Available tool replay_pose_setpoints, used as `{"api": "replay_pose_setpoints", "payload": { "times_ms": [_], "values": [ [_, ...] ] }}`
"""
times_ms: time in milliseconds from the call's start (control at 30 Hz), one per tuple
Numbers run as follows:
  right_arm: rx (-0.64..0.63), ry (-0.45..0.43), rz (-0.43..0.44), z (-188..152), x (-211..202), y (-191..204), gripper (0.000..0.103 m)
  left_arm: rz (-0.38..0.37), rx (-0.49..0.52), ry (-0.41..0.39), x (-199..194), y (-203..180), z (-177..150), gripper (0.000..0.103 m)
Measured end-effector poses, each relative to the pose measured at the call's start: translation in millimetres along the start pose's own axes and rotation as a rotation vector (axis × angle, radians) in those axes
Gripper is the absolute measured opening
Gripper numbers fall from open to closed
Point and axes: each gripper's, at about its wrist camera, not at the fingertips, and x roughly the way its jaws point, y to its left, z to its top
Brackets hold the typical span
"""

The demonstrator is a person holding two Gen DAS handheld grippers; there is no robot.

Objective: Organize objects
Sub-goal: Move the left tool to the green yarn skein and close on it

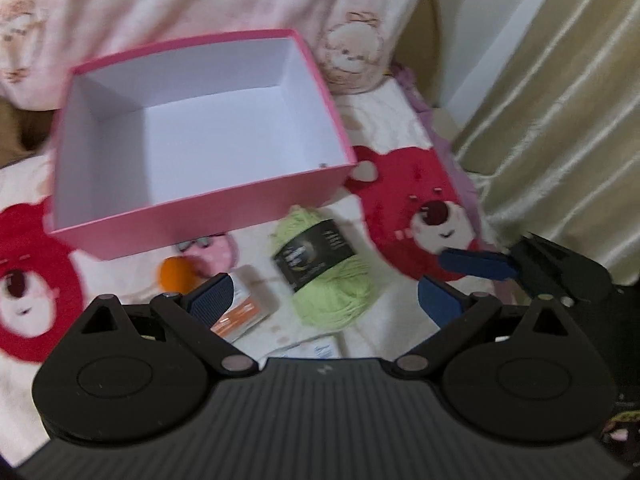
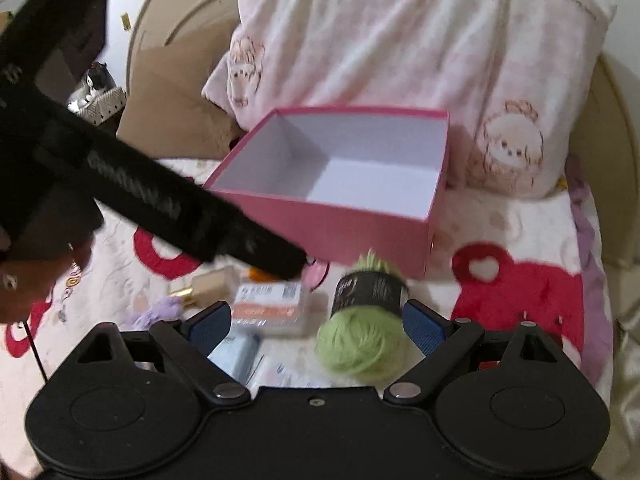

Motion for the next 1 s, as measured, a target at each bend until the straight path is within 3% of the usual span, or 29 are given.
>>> {"api": "replay_pose_setpoints", "payload": {
  "times_ms": [100,233,433,533,667,833,1000],
  "values": [
    [-0.048,0.014,-0.006,0,11,-5,0.094,-0.049,0.007,-0.019,13,6,-2,0.099],
    [-0.062,0.051,-0.004,-2,28,-14,0.094,-0.059,0.023,-0.050,30,11,-1,0.099],
    [0.052,0.083,0.024,-20,59,-30,0.094,-0.073,0.032,-0.056,59,16,-2,0.098],
    [-0.001,0.104,-0.040,-32,69,-28,0.094,-0.086,0.035,-0.075,63,16,-11,0.094],
    [-0.010,0.119,-0.021,-42,74,-27,0.090,-0.128,-0.010,-0.068,74,25,-17,0.094],
    [-0.042,0.093,-0.026,-46,76,-31,0.086,-0.140,-0.082,-0.012,101,38,-19,0.077],
    [-0.024,0.094,0.005,-44,83,-36,0.072,-0.115,-0.085,-0.015,122,47,-28,0.075]
  ]
}}
